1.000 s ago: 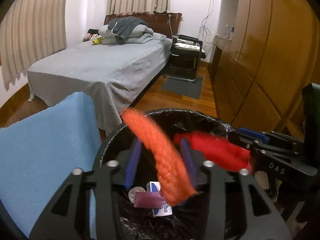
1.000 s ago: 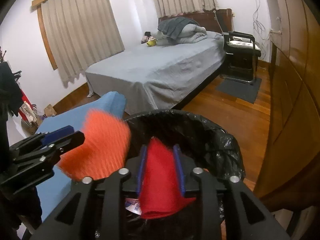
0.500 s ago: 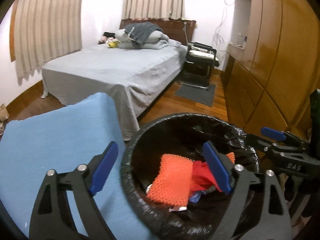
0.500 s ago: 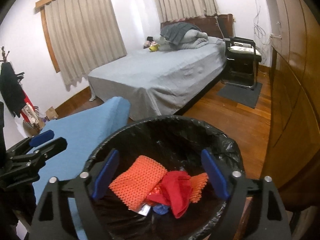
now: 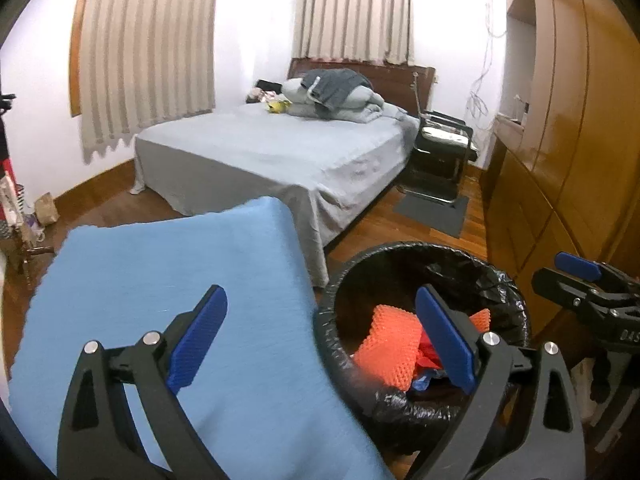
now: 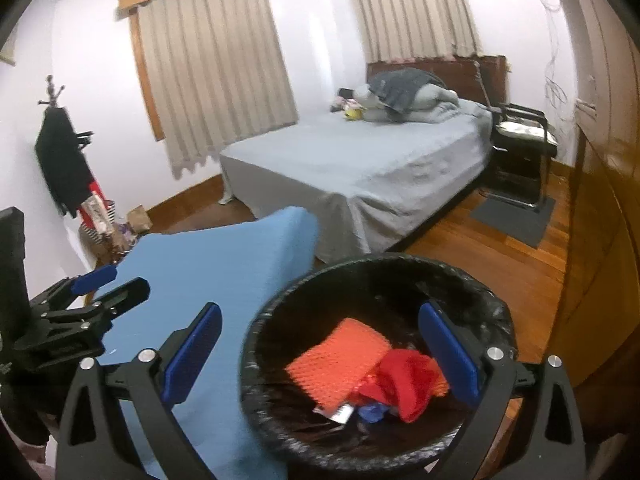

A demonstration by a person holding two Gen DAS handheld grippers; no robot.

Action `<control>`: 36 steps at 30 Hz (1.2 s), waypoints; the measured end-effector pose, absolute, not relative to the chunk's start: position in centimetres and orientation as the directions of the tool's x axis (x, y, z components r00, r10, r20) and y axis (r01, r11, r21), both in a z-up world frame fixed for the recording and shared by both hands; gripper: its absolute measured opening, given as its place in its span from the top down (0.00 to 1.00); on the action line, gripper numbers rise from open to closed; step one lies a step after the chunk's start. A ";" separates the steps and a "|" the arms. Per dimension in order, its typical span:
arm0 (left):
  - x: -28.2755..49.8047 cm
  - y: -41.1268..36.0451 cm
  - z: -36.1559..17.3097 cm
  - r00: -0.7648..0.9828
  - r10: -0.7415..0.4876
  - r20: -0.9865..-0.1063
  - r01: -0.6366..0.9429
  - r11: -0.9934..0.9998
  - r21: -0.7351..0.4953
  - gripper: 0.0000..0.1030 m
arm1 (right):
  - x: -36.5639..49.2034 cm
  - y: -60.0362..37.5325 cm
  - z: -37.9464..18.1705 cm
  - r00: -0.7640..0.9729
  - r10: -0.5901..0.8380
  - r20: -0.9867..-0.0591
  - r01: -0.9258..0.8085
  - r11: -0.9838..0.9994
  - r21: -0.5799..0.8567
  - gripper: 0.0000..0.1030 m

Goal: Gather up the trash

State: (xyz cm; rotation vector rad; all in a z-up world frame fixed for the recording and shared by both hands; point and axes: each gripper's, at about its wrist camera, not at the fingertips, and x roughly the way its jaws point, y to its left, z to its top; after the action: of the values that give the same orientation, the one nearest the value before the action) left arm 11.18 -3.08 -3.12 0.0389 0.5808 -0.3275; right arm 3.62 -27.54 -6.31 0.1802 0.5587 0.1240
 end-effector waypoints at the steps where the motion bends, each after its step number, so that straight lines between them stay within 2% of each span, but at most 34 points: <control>1: 10.7 -2.8 -2.7 0.793 -0.287 -0.538 0.308 0.950 -0.053 0.09 | 3.4 -27.1 -5.9 0.842 0.173 -0.511 -0.079 0.977 0.200 0.06; 15: 5.5 -0.9 1.0 0.853 -0.257 -0.455 0.269 0.962 -0.039 0.07 | 0.8 -23.7 -2.6 0.867 0.196 -0.459 -0.142 0.979 0.149 0.06; 36: 4.4 -0.8 1.6 0.863 -0.252 -0.437 0.260 0.965 -0.041 0.07 | 0.3 -23.5 -2.6 0.869 0.195 -0.456 -0.147 0.979 0.139 0.06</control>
State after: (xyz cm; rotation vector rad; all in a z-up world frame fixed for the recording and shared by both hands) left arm 4.38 -0.76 1.59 0.0194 0.4556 -0.2684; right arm 0.28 -23.52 -2.56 0.1015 0.4868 0.1791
